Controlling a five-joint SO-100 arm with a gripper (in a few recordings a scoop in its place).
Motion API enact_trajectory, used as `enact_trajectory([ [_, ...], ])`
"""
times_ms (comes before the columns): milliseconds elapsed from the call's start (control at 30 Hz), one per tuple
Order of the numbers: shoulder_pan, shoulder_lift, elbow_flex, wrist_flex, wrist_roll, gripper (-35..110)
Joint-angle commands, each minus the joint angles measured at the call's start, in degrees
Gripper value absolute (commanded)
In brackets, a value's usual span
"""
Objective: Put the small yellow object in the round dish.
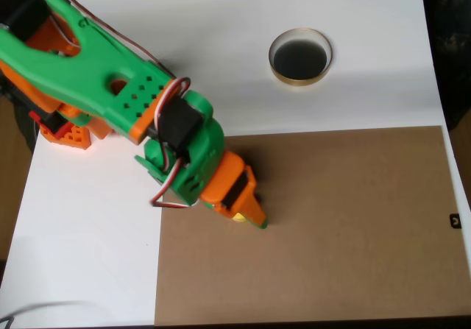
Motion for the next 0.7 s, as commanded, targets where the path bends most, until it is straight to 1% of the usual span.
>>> enact_trajectory([
  [0,-1.05,0.18,-4.22,0.53,0.35,25],
  [300,-0.88,-3.16,-4.75,-0.44,1.14,21],
  [567,-0.62,-3.69,-6.5,-0.18,1.41,2],
  [667,0.09,-3.69,-8.61,1.67,1.41,0],
])
